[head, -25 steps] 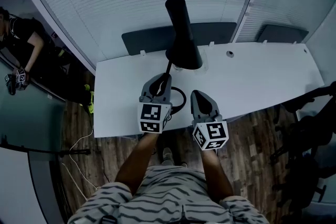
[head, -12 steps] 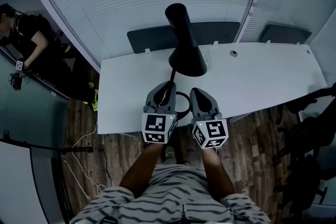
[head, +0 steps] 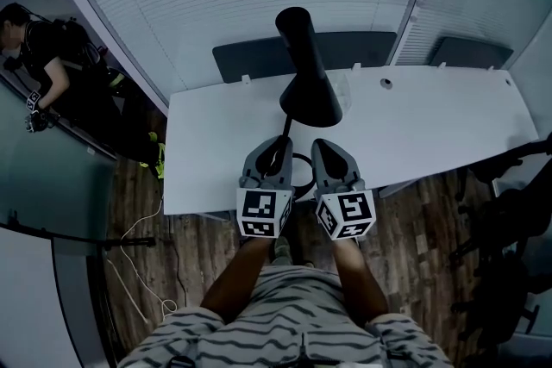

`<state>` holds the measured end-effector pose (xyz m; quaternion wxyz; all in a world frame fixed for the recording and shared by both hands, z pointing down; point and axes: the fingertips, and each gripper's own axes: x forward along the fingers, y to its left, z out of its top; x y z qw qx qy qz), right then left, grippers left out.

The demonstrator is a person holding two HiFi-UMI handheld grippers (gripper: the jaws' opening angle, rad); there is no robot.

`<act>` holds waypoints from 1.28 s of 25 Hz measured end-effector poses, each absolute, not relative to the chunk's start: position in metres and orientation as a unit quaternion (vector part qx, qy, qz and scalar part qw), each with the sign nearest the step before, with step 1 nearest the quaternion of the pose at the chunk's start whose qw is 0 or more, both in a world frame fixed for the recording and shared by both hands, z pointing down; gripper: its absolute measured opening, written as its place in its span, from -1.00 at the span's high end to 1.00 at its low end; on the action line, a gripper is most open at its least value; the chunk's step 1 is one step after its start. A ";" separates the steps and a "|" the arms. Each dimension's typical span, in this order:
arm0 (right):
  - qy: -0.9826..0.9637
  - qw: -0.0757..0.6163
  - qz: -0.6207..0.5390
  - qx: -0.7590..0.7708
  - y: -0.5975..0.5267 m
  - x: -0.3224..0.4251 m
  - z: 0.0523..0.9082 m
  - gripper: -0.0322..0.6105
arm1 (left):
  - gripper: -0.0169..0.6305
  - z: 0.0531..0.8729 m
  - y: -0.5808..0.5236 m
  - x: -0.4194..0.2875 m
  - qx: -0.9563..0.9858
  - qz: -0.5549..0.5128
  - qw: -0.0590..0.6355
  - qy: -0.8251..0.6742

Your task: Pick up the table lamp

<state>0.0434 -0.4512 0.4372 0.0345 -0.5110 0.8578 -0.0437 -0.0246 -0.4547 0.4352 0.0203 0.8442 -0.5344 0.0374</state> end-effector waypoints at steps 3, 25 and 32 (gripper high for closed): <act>0.859 0.032 -0.044 -0.509 -0.449 0.040 0.438 0.86 | 0.82 0.437 -0.450 -0.026 0.844 0.038 0.024 -0.535; 0.864 0.019 -0.039 -0.502 -0.437 0.035 0.436 0.87 | 0.82 0.437 -0.434 -0.023 0.844 0.035 0.023 -0.535; 0.866 0.016 -0.039 -0.498 -0.438 0.035 0.437 0.87 | 0.82 0.436 -0.435 -0.022 0.843 0.035 0.023 -0.536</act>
